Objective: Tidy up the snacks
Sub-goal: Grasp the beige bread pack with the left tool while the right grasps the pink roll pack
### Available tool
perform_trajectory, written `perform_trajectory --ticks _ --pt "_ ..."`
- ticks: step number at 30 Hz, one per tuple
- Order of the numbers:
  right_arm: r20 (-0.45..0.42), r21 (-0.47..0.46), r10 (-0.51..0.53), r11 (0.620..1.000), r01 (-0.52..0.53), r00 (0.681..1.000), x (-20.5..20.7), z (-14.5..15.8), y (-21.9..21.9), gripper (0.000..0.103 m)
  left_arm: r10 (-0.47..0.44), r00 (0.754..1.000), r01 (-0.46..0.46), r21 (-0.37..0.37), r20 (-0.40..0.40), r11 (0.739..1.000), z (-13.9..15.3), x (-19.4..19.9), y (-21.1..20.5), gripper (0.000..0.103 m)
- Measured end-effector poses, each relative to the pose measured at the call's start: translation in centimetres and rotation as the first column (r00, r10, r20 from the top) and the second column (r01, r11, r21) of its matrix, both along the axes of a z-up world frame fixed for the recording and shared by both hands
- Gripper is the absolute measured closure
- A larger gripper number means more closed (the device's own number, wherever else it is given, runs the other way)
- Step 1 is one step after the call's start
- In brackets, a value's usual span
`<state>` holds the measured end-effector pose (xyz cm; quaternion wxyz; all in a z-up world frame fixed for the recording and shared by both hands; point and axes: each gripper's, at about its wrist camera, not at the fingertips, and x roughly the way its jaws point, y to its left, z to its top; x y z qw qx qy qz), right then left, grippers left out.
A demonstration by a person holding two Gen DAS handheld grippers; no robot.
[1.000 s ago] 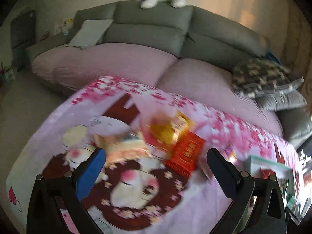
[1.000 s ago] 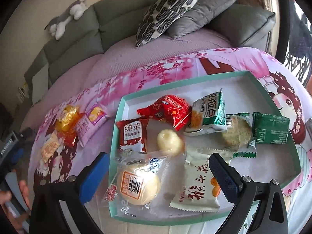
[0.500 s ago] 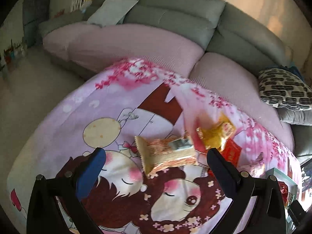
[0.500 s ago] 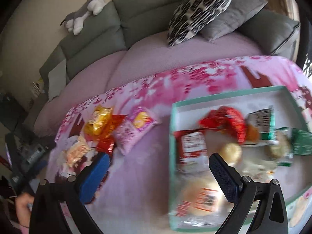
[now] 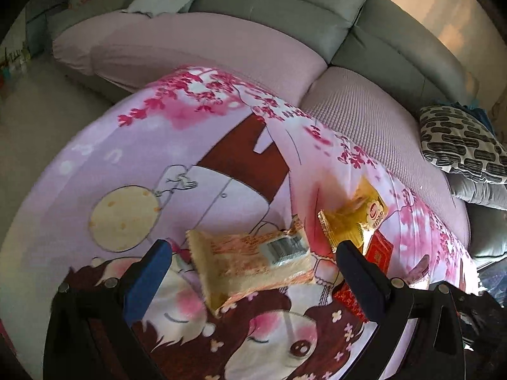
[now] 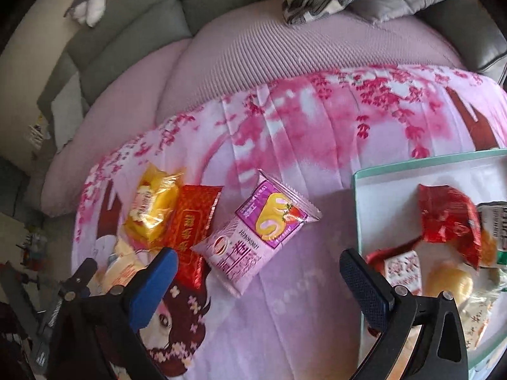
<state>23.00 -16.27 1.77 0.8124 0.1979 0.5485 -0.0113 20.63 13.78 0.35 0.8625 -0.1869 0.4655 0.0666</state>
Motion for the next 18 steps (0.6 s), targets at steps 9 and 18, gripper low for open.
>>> perform_trajectory --ticks 9,18 --pt "-0.078 -0.013 -0.027 1.0 0.026 0.997 2.3 -3.8 0.3 0.0 -0.022 0.996 0.023 0.009 -0.086 1.0 -3.0 1.9 -1.0 0.0" --pt "-0.059 -0.038 -0.039 0.999 0.036 0.998 3.1 -4.0 0.9 0.003 -0.012 0.993 0.012 0.001 -0.12 1.0 -3.5 1.6 -1.2 0.001"
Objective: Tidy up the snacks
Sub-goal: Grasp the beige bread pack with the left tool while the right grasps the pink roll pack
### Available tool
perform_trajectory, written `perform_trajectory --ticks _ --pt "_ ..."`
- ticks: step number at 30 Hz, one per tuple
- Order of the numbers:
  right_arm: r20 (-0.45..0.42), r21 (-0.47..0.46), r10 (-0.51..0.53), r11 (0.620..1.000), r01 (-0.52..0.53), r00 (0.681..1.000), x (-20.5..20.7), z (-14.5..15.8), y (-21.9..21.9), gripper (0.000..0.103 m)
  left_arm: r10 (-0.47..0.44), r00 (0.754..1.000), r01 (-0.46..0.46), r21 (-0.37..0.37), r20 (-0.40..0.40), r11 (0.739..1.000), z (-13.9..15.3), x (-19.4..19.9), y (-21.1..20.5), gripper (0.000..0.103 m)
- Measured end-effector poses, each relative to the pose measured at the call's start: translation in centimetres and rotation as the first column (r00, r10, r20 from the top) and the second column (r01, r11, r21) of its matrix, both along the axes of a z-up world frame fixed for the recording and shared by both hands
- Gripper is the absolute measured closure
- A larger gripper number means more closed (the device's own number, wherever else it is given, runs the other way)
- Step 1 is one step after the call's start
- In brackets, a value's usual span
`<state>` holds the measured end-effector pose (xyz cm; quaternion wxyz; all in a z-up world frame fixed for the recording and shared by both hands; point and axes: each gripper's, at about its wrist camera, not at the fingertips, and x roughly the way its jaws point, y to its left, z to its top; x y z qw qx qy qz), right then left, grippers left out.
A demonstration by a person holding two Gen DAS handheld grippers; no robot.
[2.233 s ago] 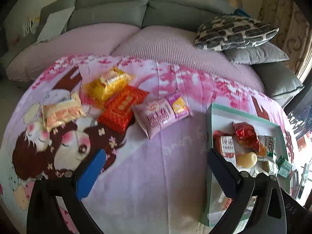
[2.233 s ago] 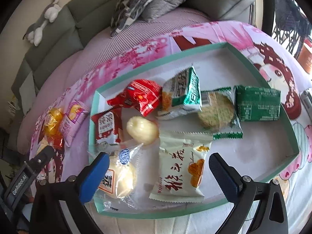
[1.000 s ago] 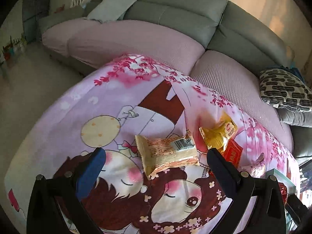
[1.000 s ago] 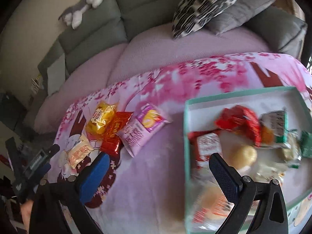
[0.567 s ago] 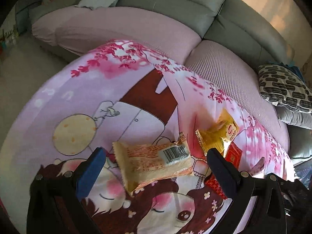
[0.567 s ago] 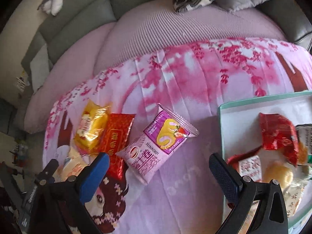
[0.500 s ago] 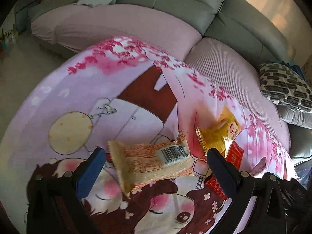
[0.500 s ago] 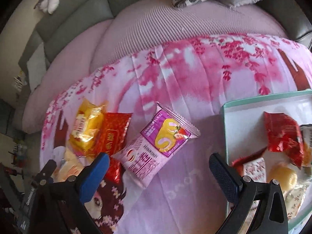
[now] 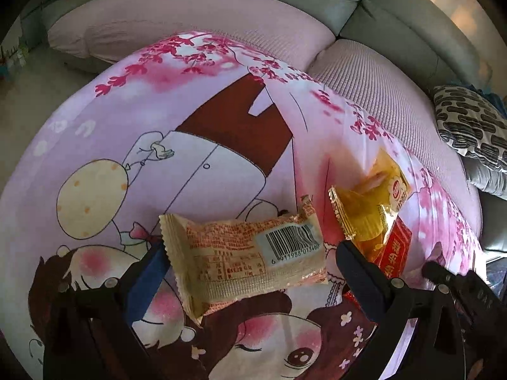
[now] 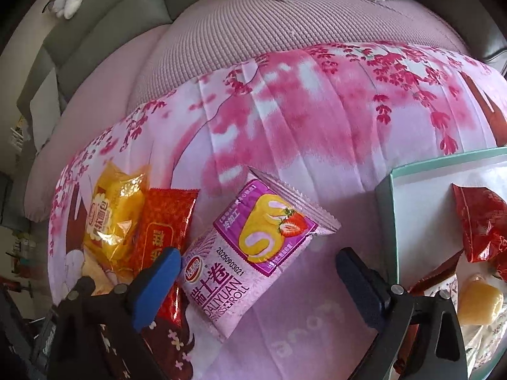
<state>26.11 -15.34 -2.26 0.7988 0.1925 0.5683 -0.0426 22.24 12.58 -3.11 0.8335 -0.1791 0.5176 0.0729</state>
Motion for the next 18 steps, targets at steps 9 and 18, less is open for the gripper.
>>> perform_trajectory --ticks 9,18 --pt "0.009 0.0 -0.025 1.0 0.025 1.0 0.4 -0.1 -0.2 0.025 0.013 1.0 -0.013 -0.001 -0.008 1.0 0.1 -0.3 0.3 0.014" --pt "0.062 0.032 0.034 0.999 -0.036 0.997 -2.9 1.4 -0.2 0.061 0.044 0.999 -0.044 -0.078 0.005 0.996 0.7 -2.1 0.7 0.033"
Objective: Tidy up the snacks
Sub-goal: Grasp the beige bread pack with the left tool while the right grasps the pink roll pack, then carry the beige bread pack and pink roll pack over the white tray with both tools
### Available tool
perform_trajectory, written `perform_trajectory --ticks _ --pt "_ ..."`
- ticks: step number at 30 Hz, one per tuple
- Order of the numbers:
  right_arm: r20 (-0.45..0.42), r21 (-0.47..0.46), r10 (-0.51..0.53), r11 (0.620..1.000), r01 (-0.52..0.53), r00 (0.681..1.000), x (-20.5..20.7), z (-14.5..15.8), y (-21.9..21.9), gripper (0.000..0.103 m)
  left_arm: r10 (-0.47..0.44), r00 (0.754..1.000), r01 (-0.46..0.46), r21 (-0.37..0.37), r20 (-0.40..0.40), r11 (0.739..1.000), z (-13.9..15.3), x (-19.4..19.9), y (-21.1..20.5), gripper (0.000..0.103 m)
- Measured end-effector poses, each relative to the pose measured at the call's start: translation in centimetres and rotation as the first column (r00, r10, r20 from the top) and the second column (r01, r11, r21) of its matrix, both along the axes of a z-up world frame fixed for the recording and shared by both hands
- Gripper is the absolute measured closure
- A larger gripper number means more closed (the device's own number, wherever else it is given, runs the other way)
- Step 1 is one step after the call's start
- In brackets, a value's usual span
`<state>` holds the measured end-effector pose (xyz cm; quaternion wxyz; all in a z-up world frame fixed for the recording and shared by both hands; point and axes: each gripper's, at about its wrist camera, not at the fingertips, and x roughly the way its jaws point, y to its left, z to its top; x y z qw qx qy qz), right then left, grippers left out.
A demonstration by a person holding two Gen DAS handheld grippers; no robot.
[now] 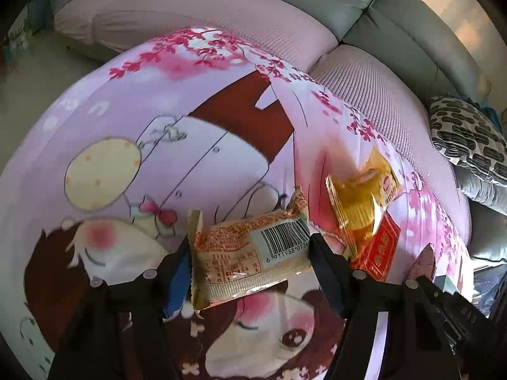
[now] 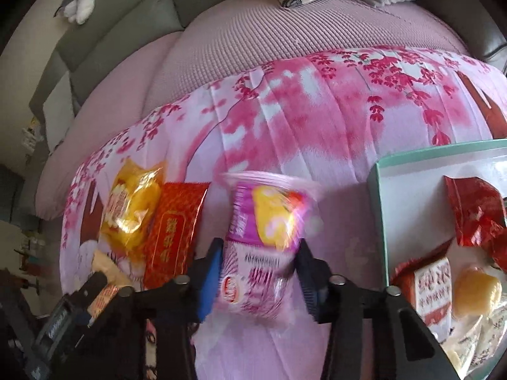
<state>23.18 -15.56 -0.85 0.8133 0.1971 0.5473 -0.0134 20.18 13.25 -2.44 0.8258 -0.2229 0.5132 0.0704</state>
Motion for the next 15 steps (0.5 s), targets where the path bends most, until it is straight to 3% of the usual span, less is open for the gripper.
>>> perform_trajectory --ticks 7,15 --pt "0.076 0.026 0.04 0.999 -0.042 0.996 -3.7 1.9 0.1 0.063 0.027 0.999 -0.025 -0.057 0.026 0.998 1.1 -2.8 -0.5 0.034" --pt "0.19 0.025 0.061 0.997 -0.066 0.98 -8.8 4.7 -0.8 0.063 -0.02 0.99 0.029 -0.06 0.143 0.998 5.3 -4.0 -3.1 0.034"
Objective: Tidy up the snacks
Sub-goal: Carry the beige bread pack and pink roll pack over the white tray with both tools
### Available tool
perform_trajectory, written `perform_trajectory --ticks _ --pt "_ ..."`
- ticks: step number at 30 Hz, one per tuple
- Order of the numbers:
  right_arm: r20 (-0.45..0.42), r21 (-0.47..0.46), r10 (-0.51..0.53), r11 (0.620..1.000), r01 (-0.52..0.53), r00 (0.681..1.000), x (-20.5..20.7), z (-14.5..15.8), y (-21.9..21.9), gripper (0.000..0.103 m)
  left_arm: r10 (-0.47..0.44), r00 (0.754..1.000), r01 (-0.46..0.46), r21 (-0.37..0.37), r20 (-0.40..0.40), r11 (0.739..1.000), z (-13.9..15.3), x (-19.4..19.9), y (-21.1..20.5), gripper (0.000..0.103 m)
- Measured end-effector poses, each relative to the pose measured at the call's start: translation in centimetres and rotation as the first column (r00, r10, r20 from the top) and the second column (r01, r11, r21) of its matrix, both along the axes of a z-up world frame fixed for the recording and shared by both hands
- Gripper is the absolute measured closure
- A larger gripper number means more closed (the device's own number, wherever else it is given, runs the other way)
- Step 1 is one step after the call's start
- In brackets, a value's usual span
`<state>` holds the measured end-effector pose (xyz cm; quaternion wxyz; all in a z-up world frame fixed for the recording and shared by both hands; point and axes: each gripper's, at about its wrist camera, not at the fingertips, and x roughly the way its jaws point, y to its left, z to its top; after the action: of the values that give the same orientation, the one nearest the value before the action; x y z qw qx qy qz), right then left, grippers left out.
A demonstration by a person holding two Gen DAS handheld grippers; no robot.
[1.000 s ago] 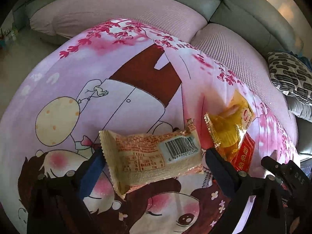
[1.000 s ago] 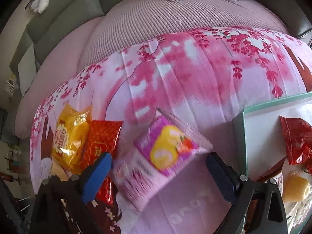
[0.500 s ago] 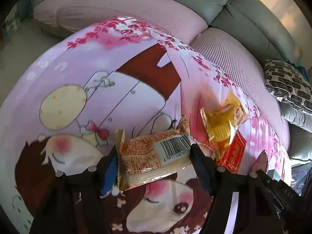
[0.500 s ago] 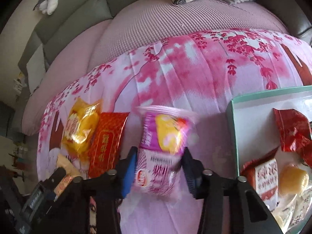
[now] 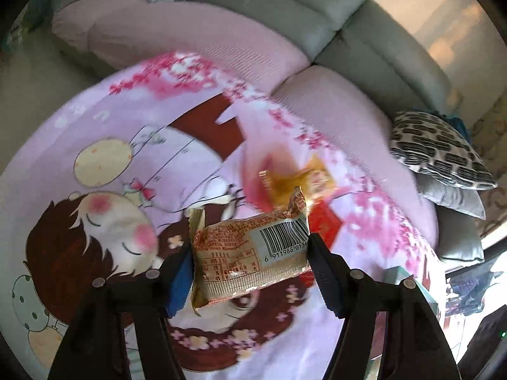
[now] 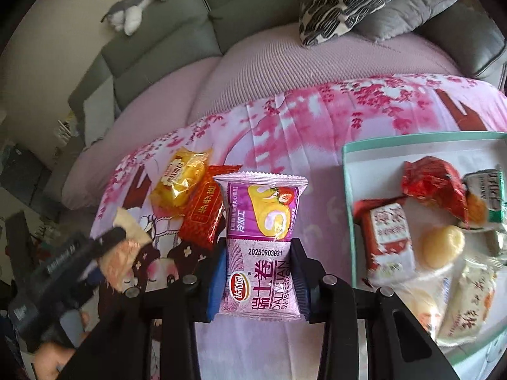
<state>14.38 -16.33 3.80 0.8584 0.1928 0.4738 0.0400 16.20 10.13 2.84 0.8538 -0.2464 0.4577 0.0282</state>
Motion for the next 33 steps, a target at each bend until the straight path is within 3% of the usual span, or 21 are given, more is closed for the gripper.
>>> perform_trajectory --ticks 15,25,33 --pt "0.1 0.006 -0.125 0.992 0.125 0.987 -3.7 2.9 -7.7 0.063 -0.199 0.976 0.2 -0.008 0.087 0.98 3.4 -0.2 -8.9 0.034" --pt "0.13 0.006 -0.29 0.956 0.292 0.948 -6.3 4.1 -14.7 0.063 -0.396 0.91 0.397 0.018 0.124 0.918 4.7 -1.5 -16.7 0.034" --pt "0.153 -0.083 -0.386 0.912 0.401 0.91 -8.1 4.7 -19.6 0.063 -0.528 0.839 0.524 0.065 0.128 0.849 4.2 -2.5 -22.3 0.034"
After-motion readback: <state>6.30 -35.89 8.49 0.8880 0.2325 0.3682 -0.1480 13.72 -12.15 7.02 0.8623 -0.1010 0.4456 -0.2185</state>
